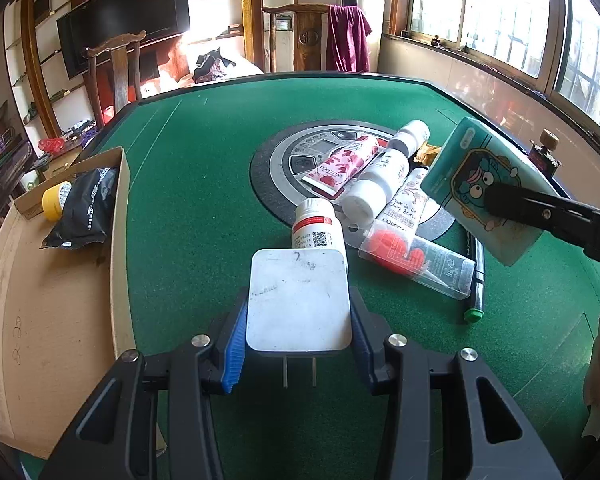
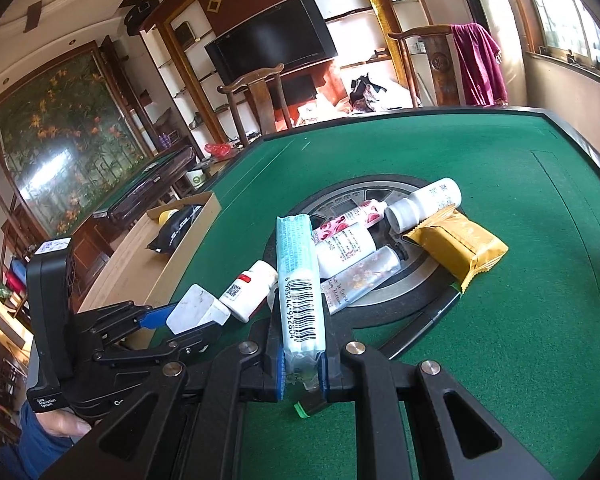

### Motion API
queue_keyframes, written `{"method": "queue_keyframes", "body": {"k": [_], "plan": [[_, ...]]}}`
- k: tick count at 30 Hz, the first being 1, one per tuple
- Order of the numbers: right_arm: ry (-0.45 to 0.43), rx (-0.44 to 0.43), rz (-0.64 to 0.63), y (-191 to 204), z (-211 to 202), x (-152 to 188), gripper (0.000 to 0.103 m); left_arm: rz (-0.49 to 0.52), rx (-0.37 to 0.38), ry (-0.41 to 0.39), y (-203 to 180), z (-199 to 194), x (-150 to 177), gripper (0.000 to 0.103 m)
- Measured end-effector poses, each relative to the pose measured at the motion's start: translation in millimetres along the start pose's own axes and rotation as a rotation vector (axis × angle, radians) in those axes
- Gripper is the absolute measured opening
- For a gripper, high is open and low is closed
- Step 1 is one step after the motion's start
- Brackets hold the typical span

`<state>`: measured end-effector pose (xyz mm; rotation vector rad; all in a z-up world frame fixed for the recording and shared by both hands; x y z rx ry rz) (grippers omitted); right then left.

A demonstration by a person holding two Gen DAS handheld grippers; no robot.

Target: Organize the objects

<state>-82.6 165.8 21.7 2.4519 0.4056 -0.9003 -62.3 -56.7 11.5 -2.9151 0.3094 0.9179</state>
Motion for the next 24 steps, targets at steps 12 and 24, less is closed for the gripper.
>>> {"method": "queue_keyframes", "body": {"k": [12, 24], "plan": [[0.019, -0.014, -0.020, 9, 5, 4, 0.013, -0.015, 0.016, -0.013, 2, -3, -2, 0.044], [0.028, -0.017, -0.030, 11, 9, 6, 0.013, -0.049, 0.041, -0.032, 9, -7, -5, 0.044]]}}
Point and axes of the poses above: each gripper's, at about its wrist camera, not at the fingertips, and z roughly the way its jaws point, y to its left, x to its underside, the point moved 2 cm from there along z, roughly the way its jaws point, and after that the axes turned 6 degrees about y, right-handed, at the moved point
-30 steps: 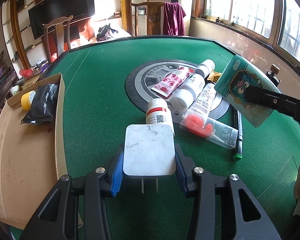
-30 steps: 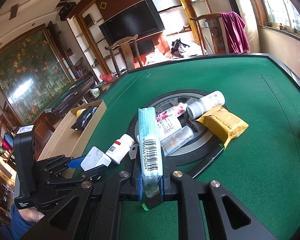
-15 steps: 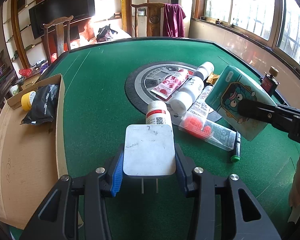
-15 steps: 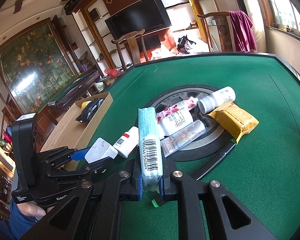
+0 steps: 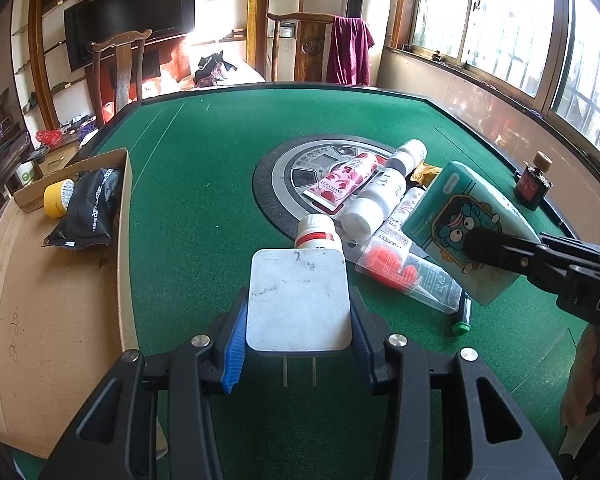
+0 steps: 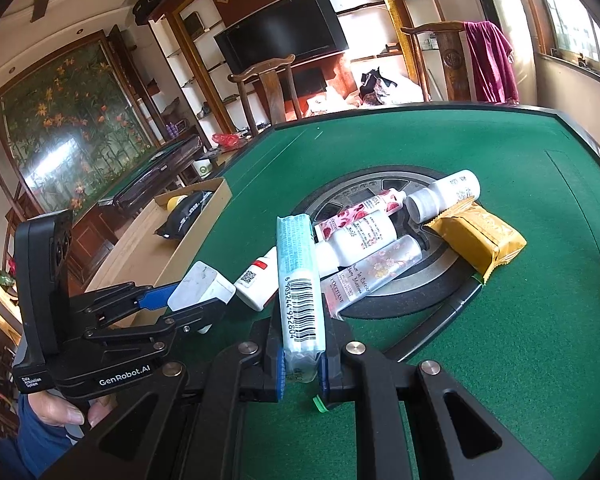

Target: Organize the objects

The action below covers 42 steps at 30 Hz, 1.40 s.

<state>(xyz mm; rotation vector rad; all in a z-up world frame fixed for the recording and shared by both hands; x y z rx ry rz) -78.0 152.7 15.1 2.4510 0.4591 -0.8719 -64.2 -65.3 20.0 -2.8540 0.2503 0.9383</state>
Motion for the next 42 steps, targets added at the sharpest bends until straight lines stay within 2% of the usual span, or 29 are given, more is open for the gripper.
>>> {"method": "queue_keyframes", "body": {"k": [24, 35, 39, 42], "plan": [[0.012, -0.012, 0.001, 19, 7, 3, 0.013, -0.036, 0.022, -0.020, 10, -9, -2, 0.044], [0.009, -0.025, 0.018, 34, 12, 4, 0.013, -0.071, 0.061, -0.031, 19, -14, -3, 0.044], [0.004, -0.018, 0.021, 41, 14, 3, 0.013, -0.114, 0.099, -0.045, 28, -23, -4, 0.044], [0.003, -0.014, 0.012, 51, 14, -1, 0.013, -0.140, 0.101, -0.059, 40, -35, -2, 0.044]]}}
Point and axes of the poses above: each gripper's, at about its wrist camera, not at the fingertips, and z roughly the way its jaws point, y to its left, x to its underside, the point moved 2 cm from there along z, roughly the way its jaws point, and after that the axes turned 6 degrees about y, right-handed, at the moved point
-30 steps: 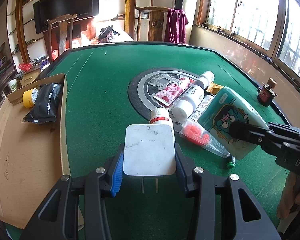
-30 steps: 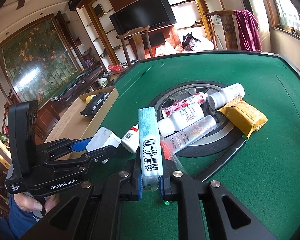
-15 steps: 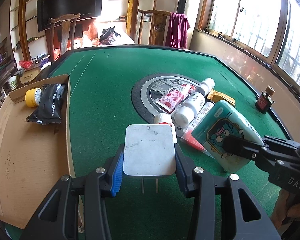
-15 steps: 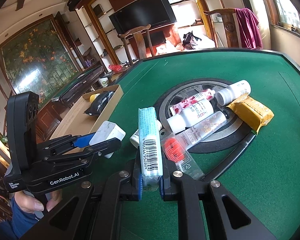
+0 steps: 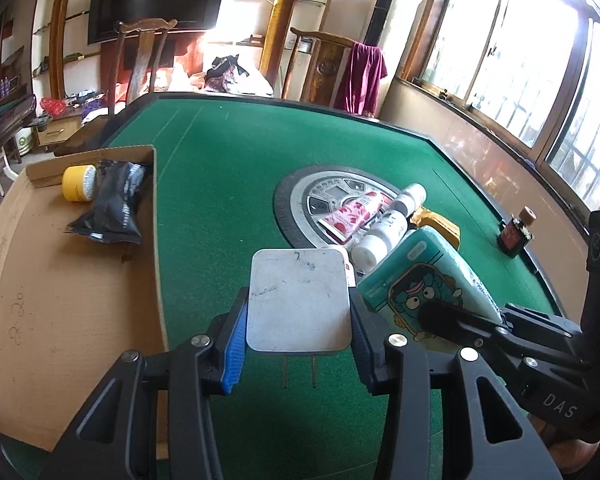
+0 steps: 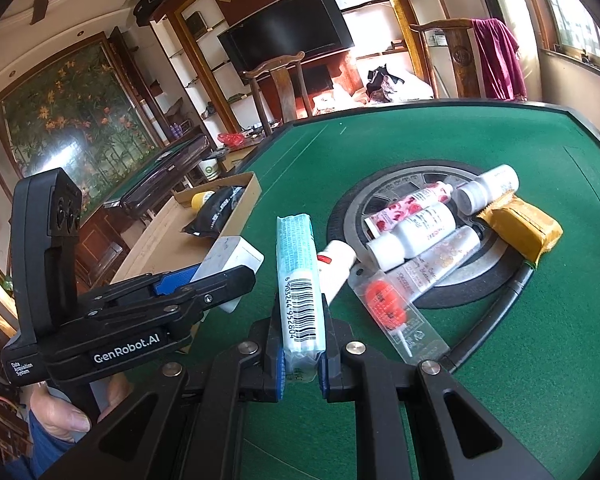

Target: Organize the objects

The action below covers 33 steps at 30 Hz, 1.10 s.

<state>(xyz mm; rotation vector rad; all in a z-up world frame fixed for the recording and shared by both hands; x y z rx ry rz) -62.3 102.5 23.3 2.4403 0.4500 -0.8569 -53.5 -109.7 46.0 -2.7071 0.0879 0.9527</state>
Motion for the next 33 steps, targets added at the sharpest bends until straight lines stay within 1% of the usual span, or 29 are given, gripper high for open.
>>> {"method": "queue_keyframes", "body": {"k": [3, 8, 13, 16, 20, 24, 29, 33], "plan": [[0.008, -0.003, -0.020, 16, 3, -6, 0.013, -0.017, -0.014, -0.009, 13, -13, 1, 0.044], [0.015, -0.021, -0.070, 46, 12, -17, 0.013, -0.051, -0.059, -0.030, 47, -42, 1, 0.044], [0.046, -0.052, -0.107, 74, 25, -28, 0.013, -0.080, -0.130, -0.037, 87, -70, -2, 0.044], [0.074, -0.079, -0.122, 91, 37, -37, 0.013, -0.107, -0.177, -0.021, 117, -78, -6, 0.044], [0.115, -0.088, -0.136, 114, 58, -54, 0.014, -0.140, -0.208, 0.027, 151, -78, -22, 0.044], [0.154, -0.100, -0.136, 132, 86, -75, 0.014, -0.154, -0.272, 0.061, 179, -70, -41, 0.044], [0.203, -0.093, -0.137, 149, 123, -94, 0.014, -0.196, -0.286, 0.097, 209, -47, -63, 0.044], [0.234, -0.077, -0.137, 156, 149, -101, 0.014, -0.225, -0.284, 0.112, 226, -32, -83, 0.044]]}}
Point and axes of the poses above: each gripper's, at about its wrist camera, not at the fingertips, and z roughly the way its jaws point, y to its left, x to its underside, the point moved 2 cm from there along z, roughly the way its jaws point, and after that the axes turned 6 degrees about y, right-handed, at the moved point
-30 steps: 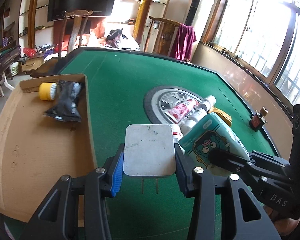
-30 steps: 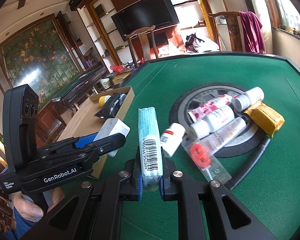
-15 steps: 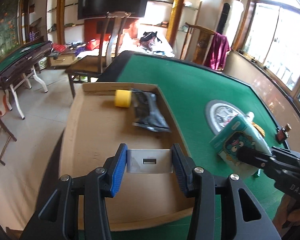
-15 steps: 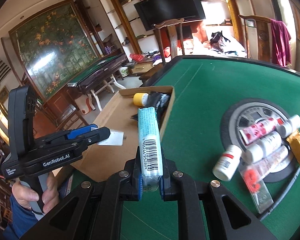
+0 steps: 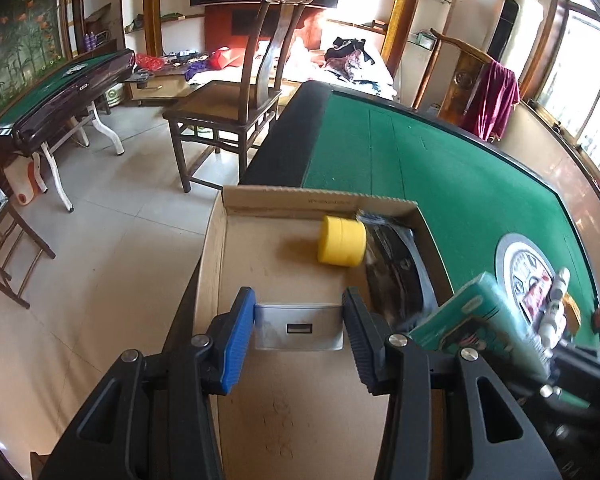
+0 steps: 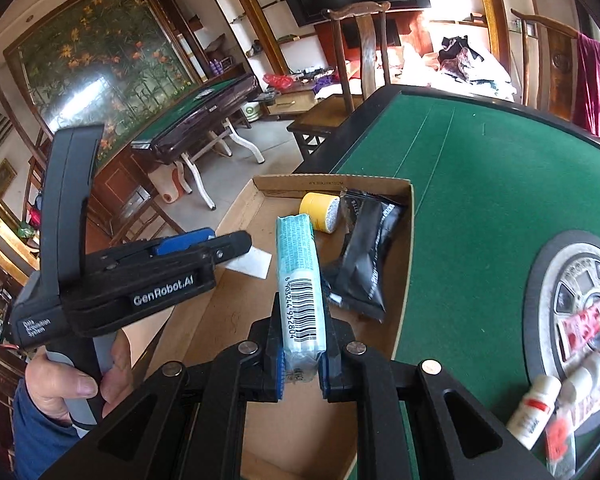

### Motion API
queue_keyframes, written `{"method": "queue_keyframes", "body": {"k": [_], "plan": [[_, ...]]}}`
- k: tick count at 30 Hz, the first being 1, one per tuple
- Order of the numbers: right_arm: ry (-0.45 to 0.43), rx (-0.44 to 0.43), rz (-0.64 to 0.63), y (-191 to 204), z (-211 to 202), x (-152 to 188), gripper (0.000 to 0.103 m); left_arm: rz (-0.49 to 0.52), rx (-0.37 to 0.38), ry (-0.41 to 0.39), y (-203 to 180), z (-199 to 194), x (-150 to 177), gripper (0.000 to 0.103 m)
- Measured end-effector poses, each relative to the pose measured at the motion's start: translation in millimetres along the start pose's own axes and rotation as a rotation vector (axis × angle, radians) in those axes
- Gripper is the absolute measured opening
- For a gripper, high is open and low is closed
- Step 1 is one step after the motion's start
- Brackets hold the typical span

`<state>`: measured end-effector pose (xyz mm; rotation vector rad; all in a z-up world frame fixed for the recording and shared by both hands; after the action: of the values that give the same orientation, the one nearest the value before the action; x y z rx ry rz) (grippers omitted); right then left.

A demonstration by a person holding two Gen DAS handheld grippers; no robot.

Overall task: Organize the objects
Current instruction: 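Lower the white charger into the tray and open the left gripper while the right releases the wipes pack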

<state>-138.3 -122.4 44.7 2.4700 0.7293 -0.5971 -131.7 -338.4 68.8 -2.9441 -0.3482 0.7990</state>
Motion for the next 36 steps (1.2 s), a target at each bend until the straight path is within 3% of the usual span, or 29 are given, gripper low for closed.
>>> {"method": "queue_keyframes", "body": {"k": [6, 14, 21, 36], "plan": [[0.042, 0.006, 0.025, 1, 33, -20, 0.014, -0.037, 0.007, 0.030, 4, 21, -25, 0.044], [0.072, 0.006, 0.031, 1, 59, -23, 0.014, -0.032, 0.013, 0.036, 3, 33, -31, 0.044], [0.093, -0.011, 0.066, -8, 72, -26, 0.014, -0.023, 0.023, 0.032, -4, 41, -36, 0.044], [0.074, 0.053, 0.037, -7, 76, -30, 0.017, -0.048, 0.029, 0.050, 4, 47, -28, 0.044]]}}
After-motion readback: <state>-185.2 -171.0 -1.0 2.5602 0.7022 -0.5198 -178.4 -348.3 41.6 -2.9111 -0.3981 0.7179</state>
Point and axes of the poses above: each gripper's, at about its wrist camera, not at the fingertips, and z roughly the way its jaws point, y to its left, x to its underside, the point moved 2 cm from there along z, roughly the way its jaws point, and after that the axes turned 6 degrees about y, right-handed, at the moved point
